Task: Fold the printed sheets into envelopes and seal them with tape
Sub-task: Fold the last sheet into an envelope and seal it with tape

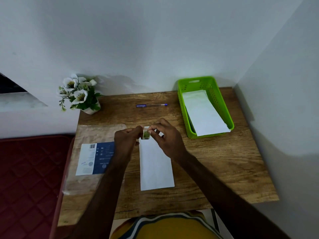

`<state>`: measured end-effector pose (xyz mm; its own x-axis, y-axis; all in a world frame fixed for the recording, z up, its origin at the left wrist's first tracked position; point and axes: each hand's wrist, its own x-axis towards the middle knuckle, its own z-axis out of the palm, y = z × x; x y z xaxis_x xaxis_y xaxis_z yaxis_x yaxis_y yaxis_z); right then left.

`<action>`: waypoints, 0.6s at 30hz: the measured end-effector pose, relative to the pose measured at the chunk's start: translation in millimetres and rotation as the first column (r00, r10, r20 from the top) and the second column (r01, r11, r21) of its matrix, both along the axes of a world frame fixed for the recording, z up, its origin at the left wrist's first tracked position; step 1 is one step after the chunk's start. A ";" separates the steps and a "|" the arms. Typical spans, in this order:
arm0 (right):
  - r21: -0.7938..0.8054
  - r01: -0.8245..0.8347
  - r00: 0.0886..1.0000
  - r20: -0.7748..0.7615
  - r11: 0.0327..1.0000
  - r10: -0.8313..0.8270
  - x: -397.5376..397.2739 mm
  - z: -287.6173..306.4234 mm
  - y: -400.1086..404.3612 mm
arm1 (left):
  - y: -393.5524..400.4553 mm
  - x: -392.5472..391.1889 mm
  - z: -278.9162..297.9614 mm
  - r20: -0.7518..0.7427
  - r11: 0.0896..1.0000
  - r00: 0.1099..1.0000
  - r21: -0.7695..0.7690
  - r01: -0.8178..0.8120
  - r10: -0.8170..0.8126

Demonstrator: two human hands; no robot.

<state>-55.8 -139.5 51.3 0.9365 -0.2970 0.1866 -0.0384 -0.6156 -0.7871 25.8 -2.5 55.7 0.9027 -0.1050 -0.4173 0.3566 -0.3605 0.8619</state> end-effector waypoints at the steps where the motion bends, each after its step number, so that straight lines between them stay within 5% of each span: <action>1: -0.001 -0.001 1.000 0.001 1.000 0.001 -0.1 -0.2 0.8 | 0.1 1.6 0.2 0.003 1.000 1.000 0.011 -0.009 0.009; 6: 0.045 -0.011 1.000 -0.002 0.999 0.011 -0.8 -1.8 4.2 | -0.4 13.1 -1.1 0.021 0.999 1.000 0.053 -0.014 0.013; 12: 0.250 0.036 0.999 0.012 0.967 -0.041 -2.2 -3.9 4.0 | 5.5 37.3 -3.7 0.228 0.966 0.968 0.253 0.048 -0.108; 15: 0.437 0.125 0.992 -0.058 0.891 -0.110 -3.5 -3.4 5.0 | 5.5 51.8 -5.7 0.380 0.824 0.850 0.557 0.105 -0.366; 18: 0.641 0.270 0.963 -0.186 0.719 -0.196 -4.8 -4.7 5.9 | 2.3 67.0 -13.2 0.456 0.628 0.632 0.776 0.063 -0.627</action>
<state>-60.6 -133.6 46.6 0.8230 -0.5214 -0.2254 -0.2097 0.0899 -0.9736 92.8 -0.2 42.5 0.8861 -0.4393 0.1480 -0.4634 -0.8473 0.2594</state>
